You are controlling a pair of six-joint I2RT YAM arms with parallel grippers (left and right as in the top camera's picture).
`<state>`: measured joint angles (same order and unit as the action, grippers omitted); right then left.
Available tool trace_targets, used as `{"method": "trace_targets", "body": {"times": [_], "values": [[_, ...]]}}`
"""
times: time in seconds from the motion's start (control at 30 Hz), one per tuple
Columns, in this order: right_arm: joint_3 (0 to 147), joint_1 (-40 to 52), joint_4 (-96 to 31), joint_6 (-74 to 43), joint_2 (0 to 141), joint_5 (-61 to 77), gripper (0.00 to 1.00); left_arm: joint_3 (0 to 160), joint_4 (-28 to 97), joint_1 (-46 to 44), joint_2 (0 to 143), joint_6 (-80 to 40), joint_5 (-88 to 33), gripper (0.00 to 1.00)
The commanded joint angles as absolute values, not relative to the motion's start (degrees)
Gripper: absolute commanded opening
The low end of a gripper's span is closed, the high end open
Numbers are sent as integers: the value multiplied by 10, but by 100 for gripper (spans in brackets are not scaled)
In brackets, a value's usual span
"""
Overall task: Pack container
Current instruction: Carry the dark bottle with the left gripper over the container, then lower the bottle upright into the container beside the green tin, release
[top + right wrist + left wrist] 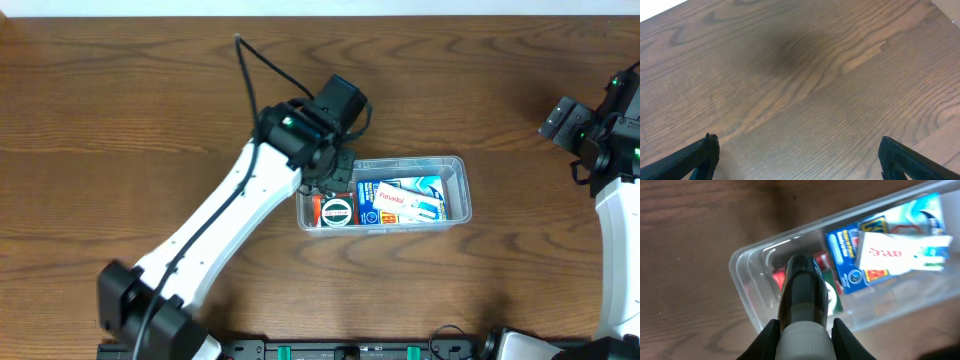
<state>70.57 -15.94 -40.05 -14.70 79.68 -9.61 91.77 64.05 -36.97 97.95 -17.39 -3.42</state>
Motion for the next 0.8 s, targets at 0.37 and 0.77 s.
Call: {"method": "trace_targets", "body": {"times": [0.37,0.77], "values": [[712,-163,-401,-154,796,-96,99,925,612,-370,1026,-102,10,10],[712,-163,-401,-154,796,-96,99,901,611,-370,1026,170,9,10]]}}
